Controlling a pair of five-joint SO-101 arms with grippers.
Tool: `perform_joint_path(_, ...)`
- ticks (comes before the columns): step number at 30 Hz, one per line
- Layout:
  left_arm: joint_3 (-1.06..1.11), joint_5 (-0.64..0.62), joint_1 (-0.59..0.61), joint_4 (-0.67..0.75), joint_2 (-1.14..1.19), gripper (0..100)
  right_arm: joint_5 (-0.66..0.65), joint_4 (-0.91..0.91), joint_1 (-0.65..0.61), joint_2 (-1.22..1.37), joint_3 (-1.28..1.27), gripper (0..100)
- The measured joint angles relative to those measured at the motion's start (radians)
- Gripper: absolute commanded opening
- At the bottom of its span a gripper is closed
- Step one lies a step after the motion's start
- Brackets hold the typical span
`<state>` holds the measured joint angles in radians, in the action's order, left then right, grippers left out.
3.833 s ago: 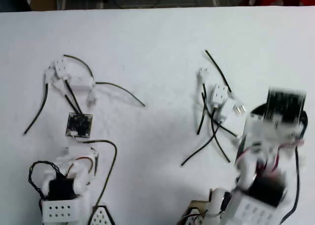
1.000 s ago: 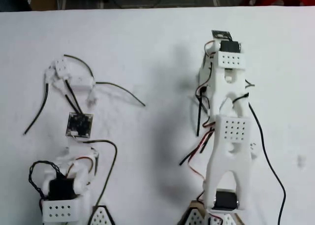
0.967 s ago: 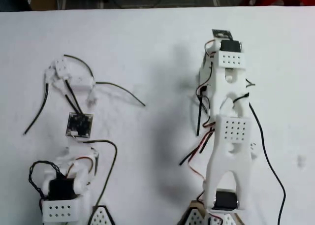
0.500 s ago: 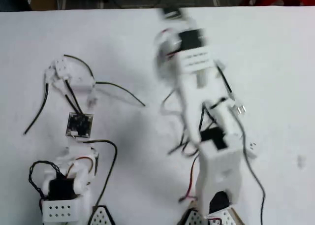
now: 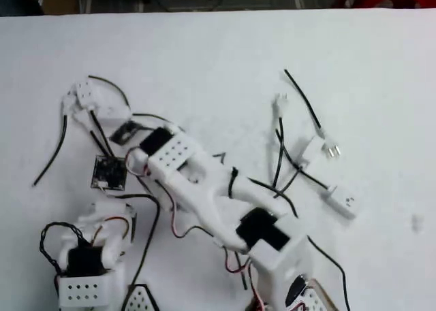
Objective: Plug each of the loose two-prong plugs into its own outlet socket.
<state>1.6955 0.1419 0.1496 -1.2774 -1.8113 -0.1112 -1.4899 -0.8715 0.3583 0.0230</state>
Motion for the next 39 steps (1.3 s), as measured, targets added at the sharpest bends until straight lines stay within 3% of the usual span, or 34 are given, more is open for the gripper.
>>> perform_joint_path(9, 0.000, 0.000, 0.002, 0.000, 0.000, 5, -0.147, 0.018, 0.044, 0.071, 0.002, 25.5)
perform_joint_path(16, 0.000, 0.000, 0.002, 0.000, 0.000, 5, -0.305, 0.012, 0.322, 0.077, 0.118, 25.5)
perform_joint_path(21, 0.000, 0.000, 0.002, 0.000, 0.000, 5, -0.411, -0.110, 0.512, 0.077, 0.354, 25.6)
perform_joint_path(27, 0.000, 0.000, 0.002, 0.000, 0.000, 5, -0.440, -0.172, 0.686, 0.146, 0.479, 25.5)
perform_joint_path(31, 0.000, 0.000, 0.002, 0.000, 0.000, 5, -0.433, -0.210, 0.681, 0.173, 0.479, 25.5)
perform_joint_path(39, 0.000, 0.000, 0.002, 0.000, 0.000, 5, -0.224, -0.199, 0.511, 0.290, 0.485, 25.5)
